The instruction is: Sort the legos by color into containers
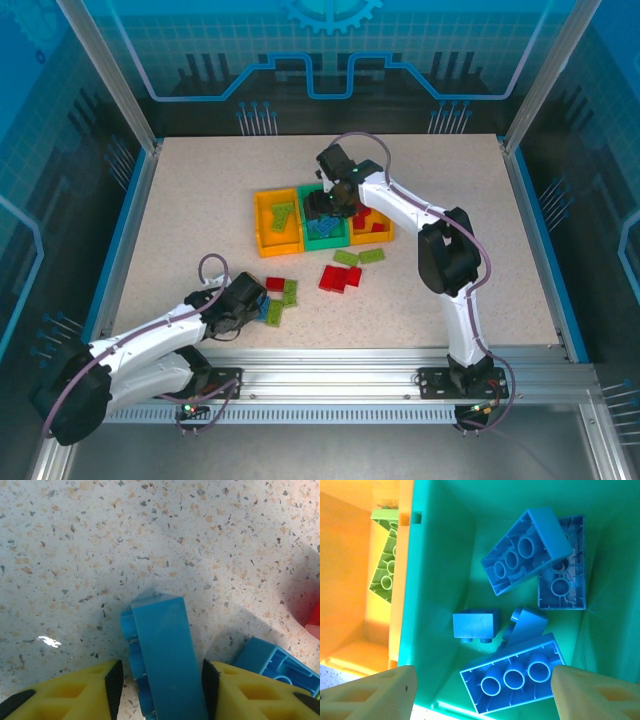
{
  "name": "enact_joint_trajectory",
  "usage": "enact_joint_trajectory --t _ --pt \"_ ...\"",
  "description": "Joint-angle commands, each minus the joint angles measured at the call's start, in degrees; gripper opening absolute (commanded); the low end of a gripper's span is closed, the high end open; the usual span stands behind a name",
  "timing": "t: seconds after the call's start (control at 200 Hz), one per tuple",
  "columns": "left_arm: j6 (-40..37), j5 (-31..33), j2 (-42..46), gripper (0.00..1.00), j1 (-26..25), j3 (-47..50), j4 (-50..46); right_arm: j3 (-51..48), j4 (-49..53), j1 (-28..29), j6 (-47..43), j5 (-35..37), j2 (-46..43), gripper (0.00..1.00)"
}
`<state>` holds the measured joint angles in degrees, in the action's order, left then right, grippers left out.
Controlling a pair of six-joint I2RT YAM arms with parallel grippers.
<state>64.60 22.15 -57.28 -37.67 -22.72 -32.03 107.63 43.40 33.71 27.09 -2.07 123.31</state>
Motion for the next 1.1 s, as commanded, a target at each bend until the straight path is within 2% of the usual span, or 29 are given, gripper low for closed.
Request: enact_joint_trajectory --t 0.0,0.235,0.465,0.605,0.745,0.9,1.095 --pt "-0.4 -0.3 -0.1 0.44 -0.1 0.9 -2.2 -0.6 0.9 -0.3 -0.5 0.1 -3.0 0.72" --pt "-2.9 2.3 0.6 0.27 -0.2 -2.7 -3.4 -3.1 -0.2 -0.4 -0.6 0.9 -5.7 0.72" --pt "-8.1 7.3 -1.0 0.25 -0.1 -12.2 -6.0 -9.0 -3.1 -1.0 -1.6 2.0 -13.2 0.72" --pt "-14.9 8.4 -4.9 0.25 0.3 -19.9 -3.0 -14.8 -3.8 -1.1 -3.0 4.2 -18.4 0.72" --pt "-24.4 5.9 -15.0 0.25 0.9 -31.0 2.2 -25.1 -7.1 -1.6 -4.4 6.0 -24.7 0.74" --pt "-32.8 0.2 -28.6 0.25 2.5 -45.1 6.1 -36.4 -9.9 -3.5 -1.8 4.4 -30.0 0.74" --pt "-37.3 -7.8 -44.8 0.25 4.9 -61.6 7.0 -43.5 -11.7 -3.6 -0.3 5.0 -31.3 0.73"
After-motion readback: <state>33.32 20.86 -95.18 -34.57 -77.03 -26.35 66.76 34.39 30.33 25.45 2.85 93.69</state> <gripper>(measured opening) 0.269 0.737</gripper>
